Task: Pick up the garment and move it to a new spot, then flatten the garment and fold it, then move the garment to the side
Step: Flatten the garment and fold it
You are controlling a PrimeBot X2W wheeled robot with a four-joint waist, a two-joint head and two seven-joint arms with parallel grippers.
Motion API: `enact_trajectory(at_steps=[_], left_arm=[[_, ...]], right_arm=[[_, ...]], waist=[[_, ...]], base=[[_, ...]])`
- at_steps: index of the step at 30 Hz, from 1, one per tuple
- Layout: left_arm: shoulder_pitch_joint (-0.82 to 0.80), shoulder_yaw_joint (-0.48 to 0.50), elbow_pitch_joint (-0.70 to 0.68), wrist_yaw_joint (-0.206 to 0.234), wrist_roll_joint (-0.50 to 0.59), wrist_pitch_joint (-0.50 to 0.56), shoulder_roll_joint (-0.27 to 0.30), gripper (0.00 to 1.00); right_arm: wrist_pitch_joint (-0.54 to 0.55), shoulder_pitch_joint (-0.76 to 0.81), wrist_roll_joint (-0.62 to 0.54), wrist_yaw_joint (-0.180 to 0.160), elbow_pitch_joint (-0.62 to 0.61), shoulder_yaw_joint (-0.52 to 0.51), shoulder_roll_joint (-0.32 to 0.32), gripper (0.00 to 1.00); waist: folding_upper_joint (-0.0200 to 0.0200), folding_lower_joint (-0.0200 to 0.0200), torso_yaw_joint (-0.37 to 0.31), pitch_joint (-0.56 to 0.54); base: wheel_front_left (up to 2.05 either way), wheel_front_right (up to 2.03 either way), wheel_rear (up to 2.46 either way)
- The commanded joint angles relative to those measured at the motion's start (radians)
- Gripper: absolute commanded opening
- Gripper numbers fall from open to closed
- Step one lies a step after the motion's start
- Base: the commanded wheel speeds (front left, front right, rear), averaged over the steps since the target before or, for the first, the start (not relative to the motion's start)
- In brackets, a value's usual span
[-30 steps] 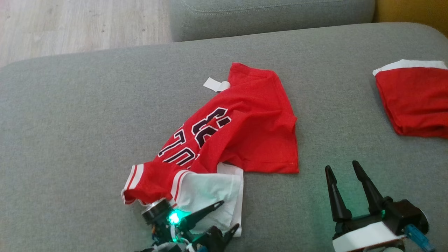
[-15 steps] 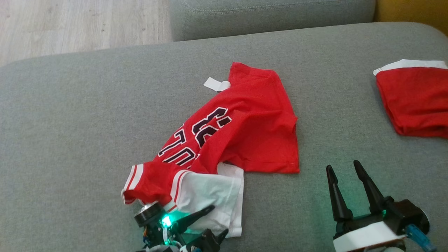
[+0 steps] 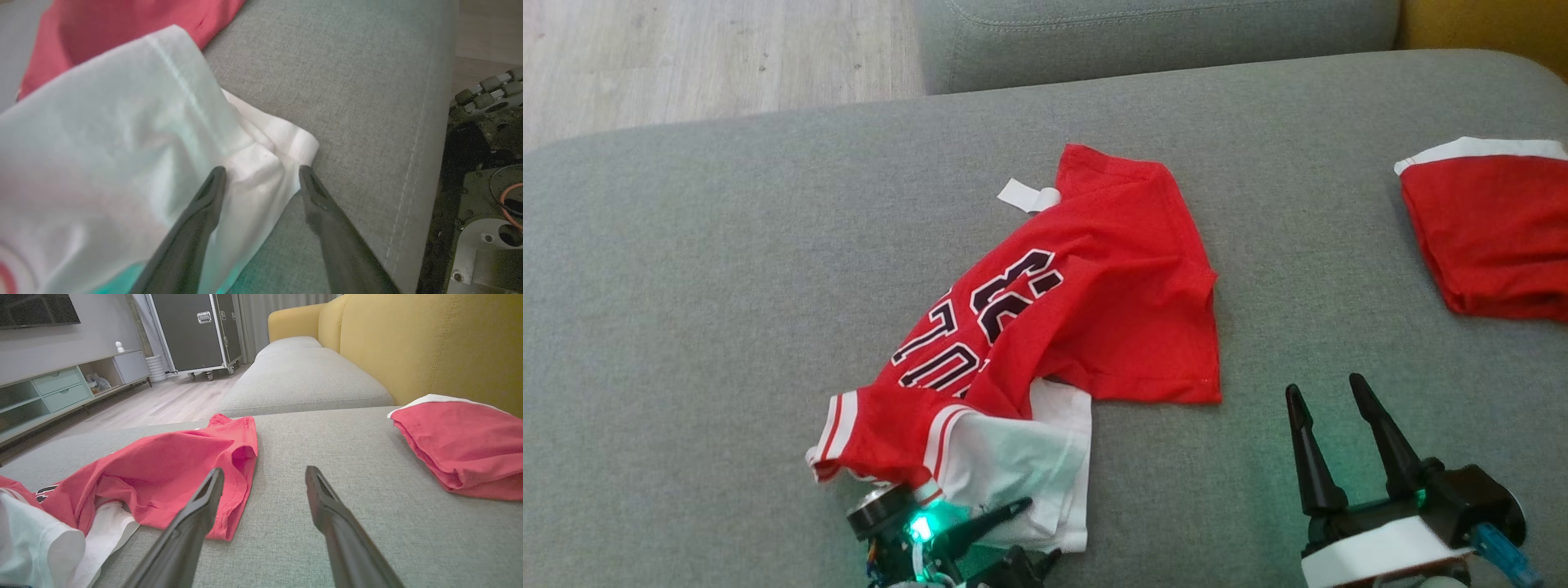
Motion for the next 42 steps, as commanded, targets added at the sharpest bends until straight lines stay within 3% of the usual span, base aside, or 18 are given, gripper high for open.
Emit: enact_trajectory(at_steps=[1,2,3,6,10,12,21,31,37,42], left_arm=[[-0.045,0.026,-0.018,0.005,-0.002,-0.008,0.002,0.79],[-0.047,0.022,-0.011,0.004,-0.003,-0.006,0.000,0.45],[-0.048,0.021,-0.008,0.004,-0.003,-0.006,-0.001,0.38],[-0.049,0.019,-0.001,0.007,-0.006,-0.007,0.001,0.24],[-0.052,0.016,0.008,0.010,-0.009,-0.010,0.000,0.18],[-0.054,0.015,0.012,0.012,-0.010,-0.015,-0.002,0.00],[-0.056,0.071,-0.088,0.058,-0.055,-0.065,0.010,0.00],[-0.046,0.286,-0.400,0.145,-0.166,-0.059,0.202,0.00],[-0.059,0.379,-0.445,0.167,-0.204,-0.071,0.280,0.00],[-0.081,0.429,-0.455,0.176,-0.221,-0.086,0.316,0.00]], right_arm=[[-0.011,-0.019,0.003,-0.001,-0.034,0.020,-0.012,1.00],[-0.011,-0.019,0.004,-0.001,-0.034,0.021,-0.012,1.00],[-0.011,-0.019,0.004,-0.001,-0.034,0.022,-0.012,1.00],[-0.011,-0.019,0.005,-0.001,-0.033,0.024,-0.013,1.00],[-0.011,-0.020,0.006,-0.001,-0.031,0.024,-0.012,1.00],[-0.011,-0.021,0.007,-0.001,-0.031,0.024,-0.013,1.00],[-0.011,-0.009,0.008,-0.001,-0.027,0.014,-0.021,1.00],[-0.011,-0.024,0.031,-0.001,0.030,0.007,-0.036,1.00],[-0.011,-0.116,0.062,-0.001,0.116,0.057,-0.065,1.00],[-0.004,-0.244,0.130,-0.001,0.291,0.133,-0.100,1.00]], waist=[[0.0000,0.0000,0.001,-0.001],[0.0000,0.0000,0.001,-0.002],[0.0000,0.0000,0.001,-0.002],[0.0000,0.0000,0.000,-0.004],[0.0000,0.0000,0.000,-0.004],[0.0000,0.0000,-0.001,-0.004],[0.0000,0.0000,0.010,-0.024],[0.0000,0.0000,0.076,-0.039],[0.0000,0.0000,0.104,-0.016],[0.0000,0.0000,0.129,0.005]], base=[[0.00,0.00,0.00],[0.00,0.00,0.00],[0.00,0.00,0.00],[0.00,0.00,0.00],[0.00,0.00,0.00],[0.00,0.00,0.00],[0.00,0.00,0.00],[0.00,0.00,0.00],[0.00,0.00,0.00],[0.00,0.00,0.00]])
